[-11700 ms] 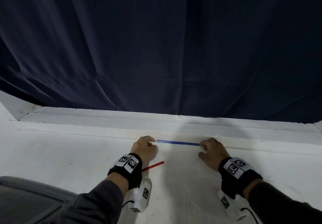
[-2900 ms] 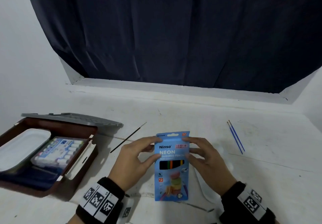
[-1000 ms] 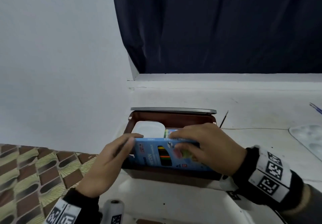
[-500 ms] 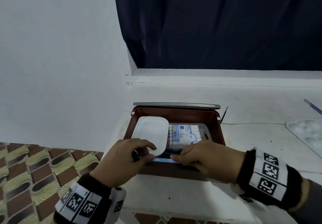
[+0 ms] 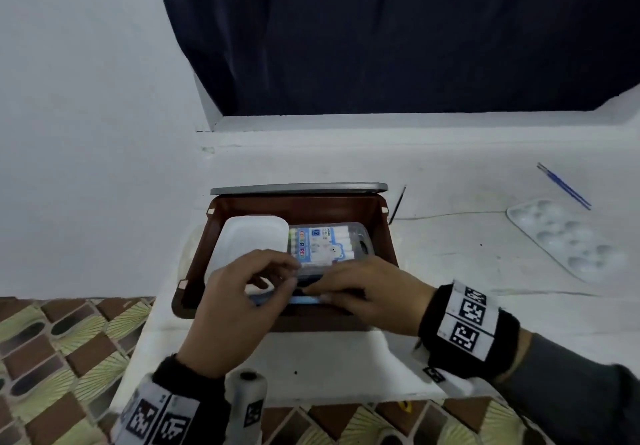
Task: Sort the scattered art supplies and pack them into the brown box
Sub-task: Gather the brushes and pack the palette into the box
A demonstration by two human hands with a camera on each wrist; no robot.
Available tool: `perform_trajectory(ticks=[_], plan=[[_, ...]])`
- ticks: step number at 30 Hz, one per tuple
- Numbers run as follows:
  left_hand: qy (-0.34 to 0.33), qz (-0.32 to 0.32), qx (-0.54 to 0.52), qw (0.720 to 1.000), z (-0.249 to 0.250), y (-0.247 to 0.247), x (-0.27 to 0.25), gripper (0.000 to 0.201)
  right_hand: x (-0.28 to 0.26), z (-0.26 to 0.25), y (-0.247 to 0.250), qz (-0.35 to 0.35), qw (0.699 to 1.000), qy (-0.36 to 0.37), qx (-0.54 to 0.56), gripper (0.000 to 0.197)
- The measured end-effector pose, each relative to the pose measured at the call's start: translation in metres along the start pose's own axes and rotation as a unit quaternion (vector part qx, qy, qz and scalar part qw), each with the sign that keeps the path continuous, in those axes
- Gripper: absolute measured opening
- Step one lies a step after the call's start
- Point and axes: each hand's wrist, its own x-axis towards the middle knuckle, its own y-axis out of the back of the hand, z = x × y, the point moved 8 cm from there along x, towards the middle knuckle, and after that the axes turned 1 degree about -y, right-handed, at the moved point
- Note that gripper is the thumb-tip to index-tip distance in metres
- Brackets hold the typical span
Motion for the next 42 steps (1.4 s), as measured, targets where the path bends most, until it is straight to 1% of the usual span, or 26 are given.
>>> perform_trajectory(ticks=[1, 2, 4, 5, 8, 10, 11, 14, 16, 19, 21, 24, 27, 29, 31, 33, 35, 37, 40, 42], plan=[[-0.006, 0.012, -0.013, 1.000, 0.008, -0.007, 0.003, 0.024, -0.006, 0.000, 0.010, 0.064, 0.998, 0.016, 0.012, 0.024], [-0.010, 0.024, -0.022, 0.999, 0.016, -0.013, 0.008, 0.023, -0.013, 0.002, 0.025, 0.132, 0.991, 0.016, 0.029, 0.020], [-0.013, 0.044, -0.042, 0.998, 0.031, -0.024, 0.017, 0.020, -0.033, 0.013, 0.052, 0.246, 0.967, -0.012, 0.066, 0.015], [-0.010, 0.054, -0.058, 0.997, 0.038, -0.030, 0.022, 0.017, -0.044, 0.020, 0.064, 0.284, 0.954, -0.029, 0.088, 0.013], [-0.003, 0.069, -0.088, 0.994, 0.057, -0.045, 0.037, 0.008, -0.077, 0.042, 0.091, 0.346, 0.921, -0.065, 0.166, 0.009], [-0.011, 0.063, -0.096, 0.993, 0.072, -0.058, 0.046, 0.004, -0.098, 0.058, 0.110, 0.374, 0.903, -0.079, 0.196, 0.009], [-0.013, 0.059, -0.101, 0.993, 0.080, -0.065, 0.050, 0.003, -0.108, 0.066, 0.118, 0.383, 0.897, -0.084, 0.204, 0.010], [-0.023, 0.055, -0.103, 0.993, 0.105, -0.094, 0.061, 0.010, -0.136, 0.098, 0.141, 0.405, 0.881, -0.100, 0.221, 0.010], [-0.021, 0.056, -0.097, 0.993, 0.118, -0.118, 0.069, 0.009, -0.154, 0.124, 0.153, 0.412, 0.876, -0.111, 0.223, 0.010], [-0.001, 0.072, -0.090, 0.993, 0.130, -0.156, 0.084, 0.007, -0.177, 0.166, 0.172, 0.401, 0.884, -0.119, 0.208, 0.013], [0.023, 0.084, -0.078, 0.993, 0.135, -0.181, 0.094, 0.004, -0.190, 0.200, 0.185, 0.384, 0.889, -0.137, 0.208, 0.010], [0.086, 0.077, -0.072, 0.991, 0.125, -0.224, 0.110, 0.010, -0.206, 0.251, 0.201, 0.342, 0.902, -0.176, 0.194, 0.012], [0.156, 0.042, -0.053, 0.985, 0.097, -0.272, 0.133, 0.024, -0.216, 0.293, 0.216, 0.290, 0.918, -0.202, 0.179, 0.014], [0.199, 0.022, 0.008, 0.980, 0.073, -0.296, 0.153, 0.028, -0.218, 0.317, 0.228, 0.254, 0.935, -0.204, 0.141, 0.012], [0.261, -0.008, 0.076, 0.962, 0.041, -0.311, 0.171, 0.040, -0.218, 0.343, 0.239, 0.231, 0.947, -0.203, 0.090, 0.011], [0.323, -0.040, 0.131, 0.937, 0.009, -0.319, 0.184, 0.052, -0.216, 0.378, 0.248, 0.207, 0.953, -0.218, 0.024, 0.013], [0.351, -0.056, 0.184, 0.916, -0.012, -0.323, 0.198, 0.059, -0.213, 0.419, 0.253, 0.166, 0.952, -0.255, -0.033, 0.021], [0.371, -0.074, 0.244, 0.893, -0.024, -0.326, 0.209, 0.059, -0.209, 0.456, 0.256, 0.108, 0.944, -0.299, -0.089, 0.032], [0.393, -0.138, 0.319, 0.851, -0.033, -0.334, 0.219, 0.048, -0.204, 0.493, 0.267, 0.029, 0.913, -0.362, -0.185, 0.044], [0.384, -0.158, 0.349, 0.840, -0.039, -0.335, 0.226, 0.046, -0.207, 0.512, 0.275, -0.019, 0.890, -0.396, -0.228, 0.049]])
